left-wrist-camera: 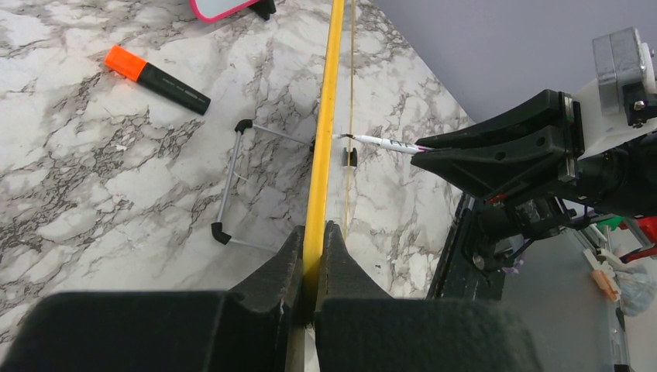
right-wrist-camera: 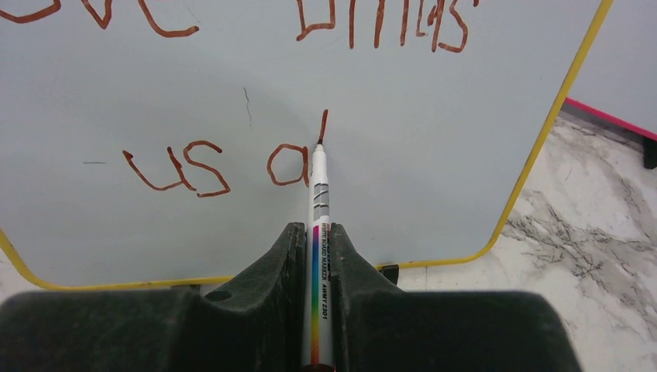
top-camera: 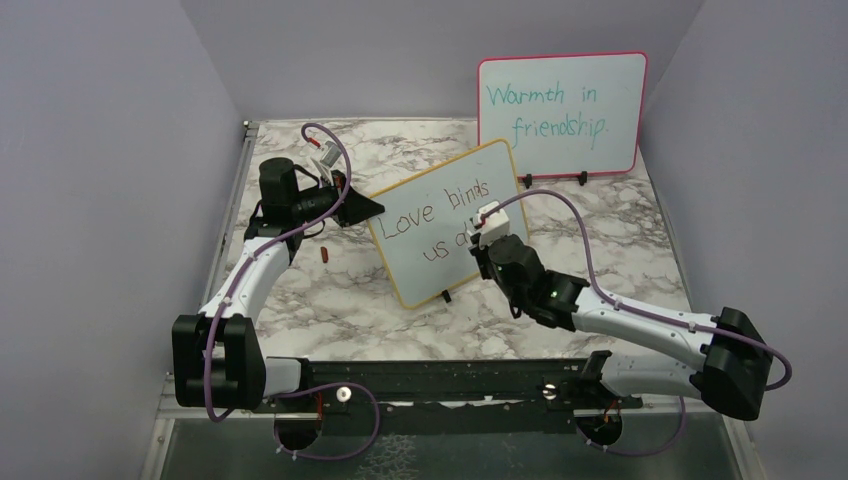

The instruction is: Write a sentence on the whiteboard

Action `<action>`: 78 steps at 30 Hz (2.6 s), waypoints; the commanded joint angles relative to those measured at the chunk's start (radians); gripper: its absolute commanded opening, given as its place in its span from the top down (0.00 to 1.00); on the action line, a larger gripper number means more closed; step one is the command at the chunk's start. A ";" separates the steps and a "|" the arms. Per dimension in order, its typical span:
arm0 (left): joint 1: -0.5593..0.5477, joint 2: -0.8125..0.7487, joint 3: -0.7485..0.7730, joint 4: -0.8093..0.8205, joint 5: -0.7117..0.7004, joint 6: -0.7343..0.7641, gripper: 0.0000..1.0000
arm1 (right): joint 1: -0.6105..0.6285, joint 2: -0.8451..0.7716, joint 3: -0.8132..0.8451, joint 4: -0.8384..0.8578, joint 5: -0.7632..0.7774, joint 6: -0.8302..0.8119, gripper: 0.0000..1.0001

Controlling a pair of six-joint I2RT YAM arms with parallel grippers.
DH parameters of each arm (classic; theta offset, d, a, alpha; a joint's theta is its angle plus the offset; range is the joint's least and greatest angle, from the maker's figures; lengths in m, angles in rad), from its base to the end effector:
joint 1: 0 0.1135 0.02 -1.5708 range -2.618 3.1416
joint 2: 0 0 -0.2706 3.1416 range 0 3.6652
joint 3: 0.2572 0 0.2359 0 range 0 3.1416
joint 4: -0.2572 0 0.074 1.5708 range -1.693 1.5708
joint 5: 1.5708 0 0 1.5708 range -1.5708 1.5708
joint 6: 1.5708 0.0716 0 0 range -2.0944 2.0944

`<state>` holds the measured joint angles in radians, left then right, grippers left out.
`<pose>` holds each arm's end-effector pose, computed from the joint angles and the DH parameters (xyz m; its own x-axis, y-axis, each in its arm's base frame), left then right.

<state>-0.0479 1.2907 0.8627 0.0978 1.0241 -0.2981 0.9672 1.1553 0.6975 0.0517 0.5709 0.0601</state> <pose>0.2796 -0.0746 0.2974 -0.5540 -0.1263 -0.8229 0.7003 0.4639 -0.5426 0.1824 0.1964 0.2610 -0.2485 -0.2714 -0.9298 -0.3967 0.9043 -0.1579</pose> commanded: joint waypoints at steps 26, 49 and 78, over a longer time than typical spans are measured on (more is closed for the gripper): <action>0.006 0.019 0.004 -0.087 -0.096 0.088 1.00 | -0.004 -0.026 -0.032 -0.115 -0.007 0.064 0.99; 0.007 0.015 0.002 -0.090 -0.102 0.089 1.00 | -0.004 -0.055 0.012 0.043 0.069 -0.051 0.99; 0.006 0.018 0.004 -0.092 -0.101 0.089 1.00 | -0.005 0.012 0.020 0.047 0.047 -0.064 0.99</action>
<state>-0.0479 1.2907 0.8696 0.0822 1.0237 -0.2897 0.9665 1.1709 0.6994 0.1181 0.6128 -0.0227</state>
